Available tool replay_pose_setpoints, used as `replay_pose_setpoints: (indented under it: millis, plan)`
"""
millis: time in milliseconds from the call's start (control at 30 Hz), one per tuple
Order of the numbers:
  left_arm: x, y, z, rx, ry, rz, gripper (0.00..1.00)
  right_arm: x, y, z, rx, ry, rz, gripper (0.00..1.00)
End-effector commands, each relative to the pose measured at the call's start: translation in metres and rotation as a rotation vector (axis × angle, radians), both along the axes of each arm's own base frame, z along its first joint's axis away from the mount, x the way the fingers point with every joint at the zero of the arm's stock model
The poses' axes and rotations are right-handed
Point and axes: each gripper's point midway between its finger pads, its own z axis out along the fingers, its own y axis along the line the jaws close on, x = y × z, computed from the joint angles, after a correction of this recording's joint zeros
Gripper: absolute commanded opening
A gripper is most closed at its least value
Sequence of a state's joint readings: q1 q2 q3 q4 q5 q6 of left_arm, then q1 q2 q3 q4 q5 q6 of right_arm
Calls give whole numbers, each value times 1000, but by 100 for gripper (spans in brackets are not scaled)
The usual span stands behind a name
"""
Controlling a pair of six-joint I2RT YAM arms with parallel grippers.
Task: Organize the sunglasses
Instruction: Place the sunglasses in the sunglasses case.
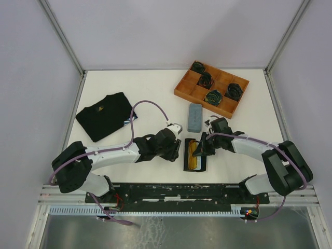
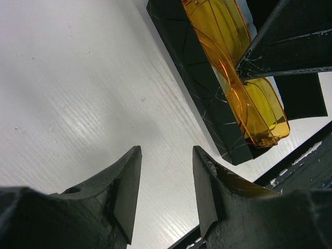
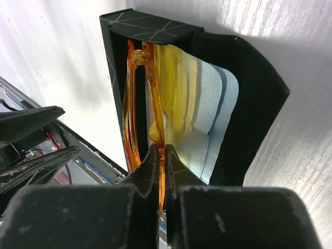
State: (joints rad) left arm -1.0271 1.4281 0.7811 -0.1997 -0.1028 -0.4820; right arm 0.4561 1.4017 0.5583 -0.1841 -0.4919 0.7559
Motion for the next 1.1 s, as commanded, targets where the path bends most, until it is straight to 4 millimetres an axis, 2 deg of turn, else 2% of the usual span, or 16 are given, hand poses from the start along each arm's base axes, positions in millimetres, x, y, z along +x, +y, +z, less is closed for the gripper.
replay_pose_setpoints:
  millis: [0, 167, 567, 800, 1067]
  plan:
    - [10, -15, 18, -61, -23, 24, 51, 8, 7, 3, 38, -29, 2, 5]
    - [11, -15, 20, -61, -23, 26, 51, 8, 7, -2, 35, -21, 2, 8]
    - [11, -16, 18, -55, -19, 20, 50, 13, 11, -5, 62, -17, -30, 9]
    - [10, -17, 18, -54, -16, 16, 50, 15, 2, 1, 0, -47, -30, 23]
    - [10, -18, 18, -59, -14, 17, 50, 14, -9, 14, -57, -80, -28, 32]
